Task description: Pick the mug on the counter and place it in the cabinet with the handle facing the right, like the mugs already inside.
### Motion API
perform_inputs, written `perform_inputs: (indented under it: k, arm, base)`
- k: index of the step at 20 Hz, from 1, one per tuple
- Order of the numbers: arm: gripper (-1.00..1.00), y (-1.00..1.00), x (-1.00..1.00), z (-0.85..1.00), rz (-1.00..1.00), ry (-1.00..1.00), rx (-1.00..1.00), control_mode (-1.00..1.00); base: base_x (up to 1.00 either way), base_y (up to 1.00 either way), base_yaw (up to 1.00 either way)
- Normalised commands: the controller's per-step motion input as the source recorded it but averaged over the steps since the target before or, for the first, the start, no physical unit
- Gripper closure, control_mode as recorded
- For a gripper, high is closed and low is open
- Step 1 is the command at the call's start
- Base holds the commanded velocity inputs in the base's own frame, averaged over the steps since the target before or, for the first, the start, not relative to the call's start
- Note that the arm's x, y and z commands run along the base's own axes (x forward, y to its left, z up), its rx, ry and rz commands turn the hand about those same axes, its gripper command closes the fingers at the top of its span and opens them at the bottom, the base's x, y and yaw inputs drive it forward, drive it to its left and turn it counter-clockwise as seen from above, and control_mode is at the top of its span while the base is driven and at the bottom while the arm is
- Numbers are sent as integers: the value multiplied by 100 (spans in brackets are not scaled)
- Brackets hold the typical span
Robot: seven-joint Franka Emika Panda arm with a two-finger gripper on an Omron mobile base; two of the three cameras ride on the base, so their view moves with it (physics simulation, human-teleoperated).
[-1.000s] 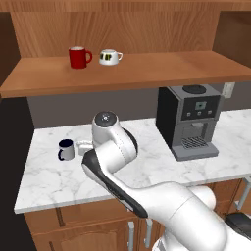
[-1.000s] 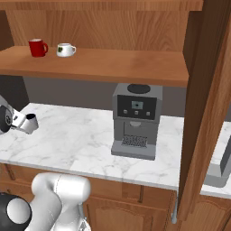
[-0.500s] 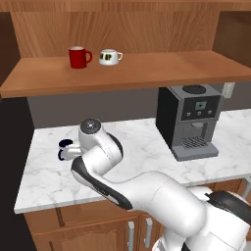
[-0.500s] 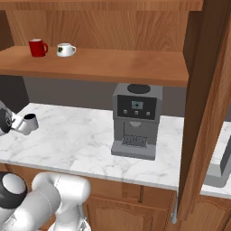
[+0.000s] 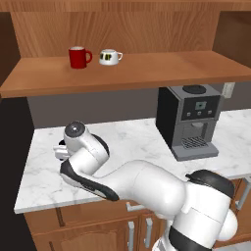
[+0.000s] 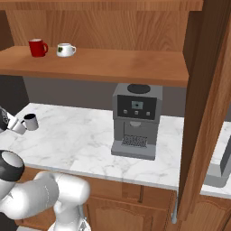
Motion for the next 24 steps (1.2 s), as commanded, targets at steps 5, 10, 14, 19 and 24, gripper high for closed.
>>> perform_inputs:
  k: [5,10,14,19,24]
  arm:
    - [-100,31,26,0,-4,0,0,-100]
    - [-100,13,36,0,-5,0,0,-100]
    - [-100,11,40,-4,-5,0,0,-100]
    - [-100,15,40,-10,-5,0,0,-100]
    - [-100,26,31,-12,-5,0,0,-100]
  base:
    - [0,0,0]
    - [0,0,0]
    - [0,0,0]
    - [0,0,0]
    - [0,0,0]
